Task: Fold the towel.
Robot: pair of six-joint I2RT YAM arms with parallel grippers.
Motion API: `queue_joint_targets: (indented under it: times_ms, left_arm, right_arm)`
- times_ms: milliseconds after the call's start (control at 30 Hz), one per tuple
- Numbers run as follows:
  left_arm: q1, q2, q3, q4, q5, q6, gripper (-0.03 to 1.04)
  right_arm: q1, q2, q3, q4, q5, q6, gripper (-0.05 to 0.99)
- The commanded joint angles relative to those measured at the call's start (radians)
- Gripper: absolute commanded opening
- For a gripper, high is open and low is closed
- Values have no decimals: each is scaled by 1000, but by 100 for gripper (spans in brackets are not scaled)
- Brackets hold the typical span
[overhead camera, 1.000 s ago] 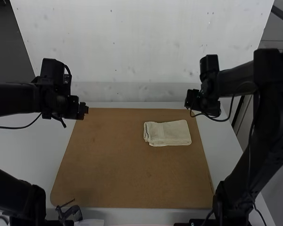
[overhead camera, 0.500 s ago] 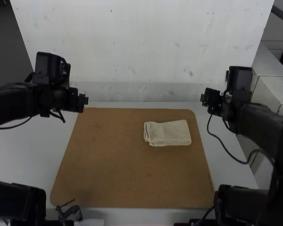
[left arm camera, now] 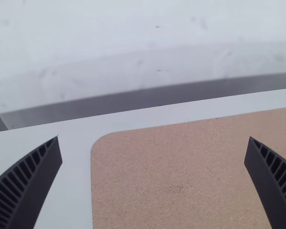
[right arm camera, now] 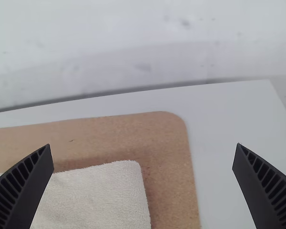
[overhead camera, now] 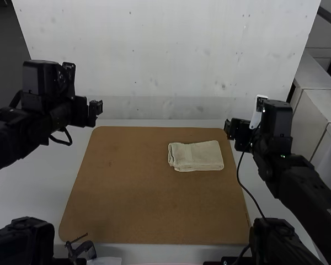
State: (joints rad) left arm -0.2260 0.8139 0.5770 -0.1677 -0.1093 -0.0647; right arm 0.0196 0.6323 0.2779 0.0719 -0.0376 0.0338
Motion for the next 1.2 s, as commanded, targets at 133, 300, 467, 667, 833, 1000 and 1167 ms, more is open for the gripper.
queue_joint_targets:
  times_ms: [133, 300, 467, 667, 833, 1000, 1167]
  left_arm:
    - [-29, -174, -49, -18, -44, 0, 99]
    - [-30, -249, -58, -49, -56, -21, 99]
    - [-29, -308, -58, -70, -66, -23, 99]
    - [-15, -378, -71, -72, -84, -23, 99]
    - [5, -499, -91, -79, -96, -23, 99]
    - [108, -550, -83, -110, -93, -32, 98]
    - [206, -604, -75, -135, -86, -52, 98]
  right_arm:
    - [29, -267, -82, -27, 27, 11, 96]
    - [29, -468, -129, -86, 33, 11, 96]
    - [20, -572, -155, -107, 47, 11, 96]
    - [17, -634, -180, -104, 68, -15, 96]
    - [17, -634, -203, -75, 68, -20, 96]
    - [16, -632, -206, -61, 73, -25, 96]
    - [14, -632, -207, -44, 77, -29, 96]
